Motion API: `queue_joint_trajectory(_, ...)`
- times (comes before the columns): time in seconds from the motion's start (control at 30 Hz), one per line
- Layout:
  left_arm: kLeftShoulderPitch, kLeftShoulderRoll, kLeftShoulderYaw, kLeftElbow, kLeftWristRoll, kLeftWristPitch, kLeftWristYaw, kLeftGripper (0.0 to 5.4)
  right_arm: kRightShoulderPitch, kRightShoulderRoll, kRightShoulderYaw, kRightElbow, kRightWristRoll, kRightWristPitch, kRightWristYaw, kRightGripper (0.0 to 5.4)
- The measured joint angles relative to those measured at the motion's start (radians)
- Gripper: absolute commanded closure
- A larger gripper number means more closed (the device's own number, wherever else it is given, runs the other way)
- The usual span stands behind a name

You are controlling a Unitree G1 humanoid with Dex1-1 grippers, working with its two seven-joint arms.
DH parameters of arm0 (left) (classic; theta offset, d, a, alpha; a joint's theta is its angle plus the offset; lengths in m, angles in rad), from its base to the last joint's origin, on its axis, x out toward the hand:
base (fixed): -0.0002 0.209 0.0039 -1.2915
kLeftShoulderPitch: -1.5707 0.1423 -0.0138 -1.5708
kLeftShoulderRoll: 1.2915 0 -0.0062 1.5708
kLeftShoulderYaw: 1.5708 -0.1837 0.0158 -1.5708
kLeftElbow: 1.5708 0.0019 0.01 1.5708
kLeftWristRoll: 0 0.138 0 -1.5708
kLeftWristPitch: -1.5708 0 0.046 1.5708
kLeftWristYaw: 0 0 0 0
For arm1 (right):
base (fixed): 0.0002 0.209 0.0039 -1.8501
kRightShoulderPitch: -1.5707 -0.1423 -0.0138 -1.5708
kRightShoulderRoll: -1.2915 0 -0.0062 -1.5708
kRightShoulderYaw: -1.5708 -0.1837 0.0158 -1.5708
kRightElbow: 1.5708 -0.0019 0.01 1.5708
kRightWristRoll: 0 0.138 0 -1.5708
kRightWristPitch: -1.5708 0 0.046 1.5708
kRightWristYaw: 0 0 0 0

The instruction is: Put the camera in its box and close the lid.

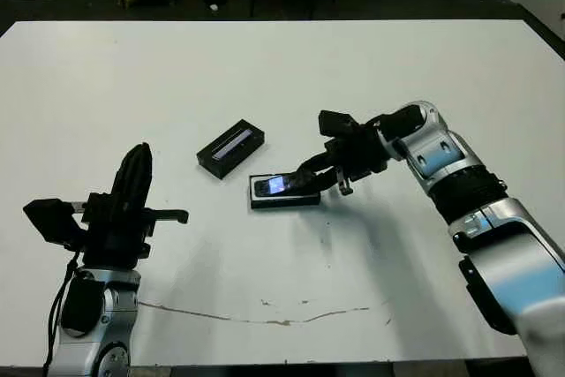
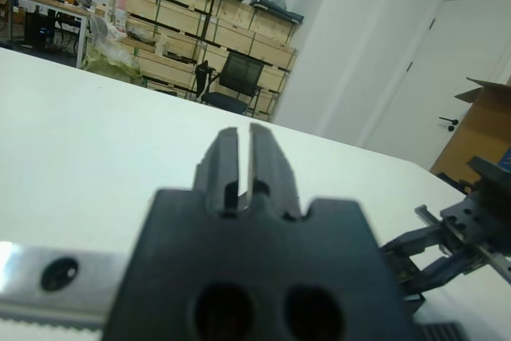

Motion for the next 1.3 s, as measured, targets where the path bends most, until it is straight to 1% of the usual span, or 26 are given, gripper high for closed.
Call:
queue_joint_trajectory(0.3, 0.003, -0.001, -0.005, 0.000, 0.001, -0.007, 0.001, 5.40, -0.005, 0.009, 0.004, 0.006, -0.004, 0.001, -0.001, 5.07)
queue_joint_trajectory(0.67, 0.007, -0.001, -0.008, 0.003, 0.008, -0.021, 0.005, 5.40, -0.003, 0.012, 0.008, -0.019, -0.013, 0.022, -0.009, 5.07)
queue_joint_trajectory(0.77, 0.007, -0.001, -0.008, 0.003, 0.008, -0.021, 0.005, 5.40, -0.003, 0.010, 0.013, -0.021, -0.016, 0.013, -0.009, 4.51)
queue_joint_trajectory(0.87, 0.007, -0.001, -0.009, 0.003, 0.006, -0.020, 0.006, 5.40, -0.001, 0.012, 0.020, -0.016, -0.015, -0.066, 0.004, 3.84)
queue_joint_trajectory(0.93, 0.007, -0.001, -0.010, 0.003, 0.005, -0.020, 0.006, 5.40, -0.001, 0.025, 0.022, -0.010, -0.012, -0.101, 0.017, 3.38)
queue_joint_trajectory(1.3, 0.007, -0.001, -0.010, 0.003, 0.000, -0.017, 0.007, 5.40, -0.006, 0.031, 0.024, 0.036, -0.013, -0.115, 0.048, 0.95)
